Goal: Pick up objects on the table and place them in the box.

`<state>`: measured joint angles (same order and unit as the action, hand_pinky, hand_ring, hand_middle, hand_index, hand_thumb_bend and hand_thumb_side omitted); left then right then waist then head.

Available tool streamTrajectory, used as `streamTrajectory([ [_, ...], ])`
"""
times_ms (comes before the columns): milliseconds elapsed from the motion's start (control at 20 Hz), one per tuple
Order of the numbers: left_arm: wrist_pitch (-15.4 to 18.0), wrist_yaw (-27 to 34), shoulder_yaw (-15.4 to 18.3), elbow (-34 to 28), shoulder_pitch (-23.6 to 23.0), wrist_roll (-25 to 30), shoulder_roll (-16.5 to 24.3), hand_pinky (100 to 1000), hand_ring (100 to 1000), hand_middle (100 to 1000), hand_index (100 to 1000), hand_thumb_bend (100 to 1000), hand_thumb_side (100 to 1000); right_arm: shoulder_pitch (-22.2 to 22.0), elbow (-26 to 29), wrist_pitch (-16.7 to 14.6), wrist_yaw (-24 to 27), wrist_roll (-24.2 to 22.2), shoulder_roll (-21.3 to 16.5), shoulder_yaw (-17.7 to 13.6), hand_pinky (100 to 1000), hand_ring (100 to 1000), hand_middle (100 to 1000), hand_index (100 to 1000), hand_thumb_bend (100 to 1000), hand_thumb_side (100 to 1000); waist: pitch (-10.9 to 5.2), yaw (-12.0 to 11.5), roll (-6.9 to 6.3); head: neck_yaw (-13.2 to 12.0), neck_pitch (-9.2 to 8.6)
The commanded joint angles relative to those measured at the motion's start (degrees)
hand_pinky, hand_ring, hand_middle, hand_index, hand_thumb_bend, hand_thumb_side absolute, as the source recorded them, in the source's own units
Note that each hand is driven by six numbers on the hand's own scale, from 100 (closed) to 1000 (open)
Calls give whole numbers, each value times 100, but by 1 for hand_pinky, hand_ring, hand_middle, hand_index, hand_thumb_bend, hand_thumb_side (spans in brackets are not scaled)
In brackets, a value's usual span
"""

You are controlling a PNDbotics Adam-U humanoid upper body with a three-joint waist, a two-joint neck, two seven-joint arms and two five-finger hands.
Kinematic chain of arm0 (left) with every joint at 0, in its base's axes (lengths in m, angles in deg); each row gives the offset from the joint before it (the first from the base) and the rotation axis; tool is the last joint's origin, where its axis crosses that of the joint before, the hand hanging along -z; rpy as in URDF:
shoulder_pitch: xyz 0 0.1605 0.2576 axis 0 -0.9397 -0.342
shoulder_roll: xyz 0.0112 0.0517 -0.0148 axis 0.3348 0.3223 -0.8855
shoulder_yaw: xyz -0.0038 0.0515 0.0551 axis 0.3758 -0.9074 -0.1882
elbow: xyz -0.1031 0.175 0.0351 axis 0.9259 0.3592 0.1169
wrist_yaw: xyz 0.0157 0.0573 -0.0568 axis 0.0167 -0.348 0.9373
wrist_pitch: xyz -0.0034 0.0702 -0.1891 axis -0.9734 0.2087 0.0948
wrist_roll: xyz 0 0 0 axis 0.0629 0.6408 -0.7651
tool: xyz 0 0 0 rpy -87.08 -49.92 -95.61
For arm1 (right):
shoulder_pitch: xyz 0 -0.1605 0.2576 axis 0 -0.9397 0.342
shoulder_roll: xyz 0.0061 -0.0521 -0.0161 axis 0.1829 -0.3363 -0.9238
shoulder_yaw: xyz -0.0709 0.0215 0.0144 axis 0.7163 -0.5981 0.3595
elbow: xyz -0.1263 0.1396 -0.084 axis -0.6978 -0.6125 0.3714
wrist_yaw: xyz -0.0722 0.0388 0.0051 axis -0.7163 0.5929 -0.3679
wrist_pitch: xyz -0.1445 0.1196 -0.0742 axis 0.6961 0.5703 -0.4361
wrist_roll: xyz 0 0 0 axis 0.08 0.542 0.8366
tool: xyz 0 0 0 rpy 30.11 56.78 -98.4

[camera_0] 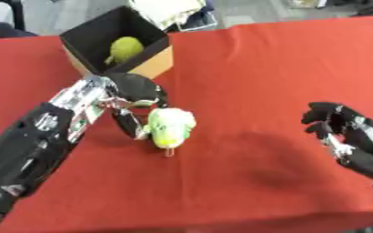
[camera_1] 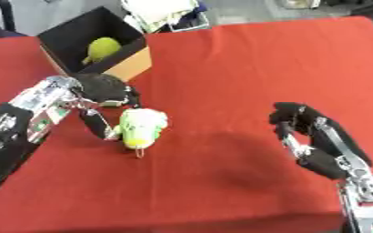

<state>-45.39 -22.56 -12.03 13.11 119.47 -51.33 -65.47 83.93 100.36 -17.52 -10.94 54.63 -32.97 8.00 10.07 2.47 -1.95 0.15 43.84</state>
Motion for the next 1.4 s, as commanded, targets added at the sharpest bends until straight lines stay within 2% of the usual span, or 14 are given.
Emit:
streamTrajectory([
  [50,-71,247,106,-265,72,-272,150,630,497,485,635,100,205,43,52,9,5,-1,-45,-3,653,723,680,840,100,470,-71,-9,19,23,28],
  [250,-289,598,264,-572,59,-436,283,623,490,475,627,100,207,39,50,7,6,3,-48,-10,653,723,680,840,100,470,-77,-28,24,31,28],
  [400,-537,856,598,-709,78,-533,388,618,484,467,624,100,214,35,50,4,12,8,-50,-17,653,723,680,840,100,470,-85,-48,34,48,23],
  [550,-805,1025,1019,-567,182,-661,495,615,482,464,624,100,209,19,47,3,12,17,-52,-29,653,723,680,840,100,470,-98,-69,38,64,26],
  [900,-1393,532,1975,334,481,-1221,539,612,493,471,646,100,220,-21,40,5,0,28,-40,-43,653,723,680,840,100,470,-112,-130,54,120,28],
  [1050,-1672,253,2428,787,617,-1500,380,623,528,513,685,100,223,-35,37,0,-5,22,-33,-33,653,723,680,840,100,470,-109,-113,61,105,28],
  [1150,-1866,60,2724,1102,745,-1694,245,645,571,563,725,100,194,-34,35,-3,-5,7,-28,-17,652,723,679,839,100,470,-101,-85,57,76,28],
  [1300,-2162,-236,2918,1582,905,-1989,68,674,609,613,793,100,185,-22,37,-5,2,-19,-17,11,652,722,678,839,100,470,-83,-27,60,51,28],
  [1350,-2260,-335,2943,1743,930,-2088,5,692,638,652,847,100,288,-22,37,-6,4,-26,-12,16,652,722,678,839,100,470,-77,-9,63,46,28],
  [1400,-2359,-434,2958,1904,953,-2187,-52,703,655,672,860,100,332,-24,37,-6,4,-29,-8,16,652,722,678,839,100,470,-73,7,65,41,28],
])
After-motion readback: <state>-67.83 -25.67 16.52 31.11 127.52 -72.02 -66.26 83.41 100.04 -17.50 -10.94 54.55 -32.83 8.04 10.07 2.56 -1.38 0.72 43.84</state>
